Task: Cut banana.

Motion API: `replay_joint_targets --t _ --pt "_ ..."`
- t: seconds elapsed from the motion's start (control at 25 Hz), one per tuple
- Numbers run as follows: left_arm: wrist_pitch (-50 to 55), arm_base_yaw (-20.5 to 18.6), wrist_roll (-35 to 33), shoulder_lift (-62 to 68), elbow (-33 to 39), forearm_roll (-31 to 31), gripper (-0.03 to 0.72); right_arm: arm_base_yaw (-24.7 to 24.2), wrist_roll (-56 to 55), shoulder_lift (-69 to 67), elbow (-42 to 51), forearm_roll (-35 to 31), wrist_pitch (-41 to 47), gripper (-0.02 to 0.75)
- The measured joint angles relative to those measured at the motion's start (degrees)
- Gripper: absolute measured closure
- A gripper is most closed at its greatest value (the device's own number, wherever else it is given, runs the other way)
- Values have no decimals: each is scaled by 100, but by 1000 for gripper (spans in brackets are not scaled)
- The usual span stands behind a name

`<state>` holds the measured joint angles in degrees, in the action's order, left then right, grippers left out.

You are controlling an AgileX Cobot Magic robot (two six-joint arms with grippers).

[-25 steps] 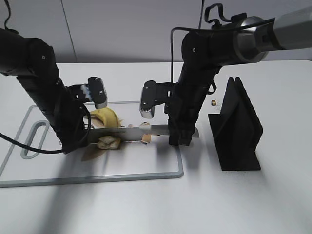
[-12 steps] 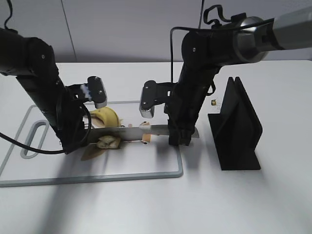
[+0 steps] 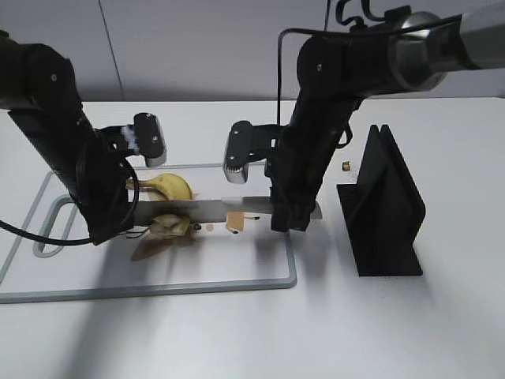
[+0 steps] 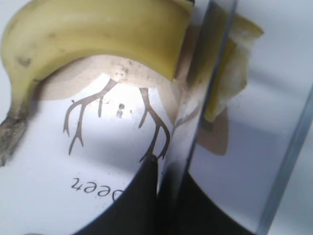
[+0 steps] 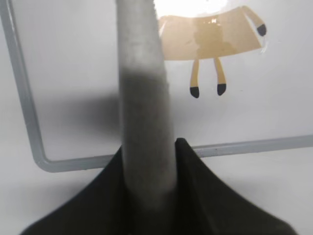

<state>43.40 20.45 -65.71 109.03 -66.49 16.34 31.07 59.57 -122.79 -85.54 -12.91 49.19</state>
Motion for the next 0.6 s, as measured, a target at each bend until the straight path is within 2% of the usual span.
replay_joint_targets --t 0.6 --pt "673 5 53 -1028 4 -60 670 27 0 707 0 -20 397 561"
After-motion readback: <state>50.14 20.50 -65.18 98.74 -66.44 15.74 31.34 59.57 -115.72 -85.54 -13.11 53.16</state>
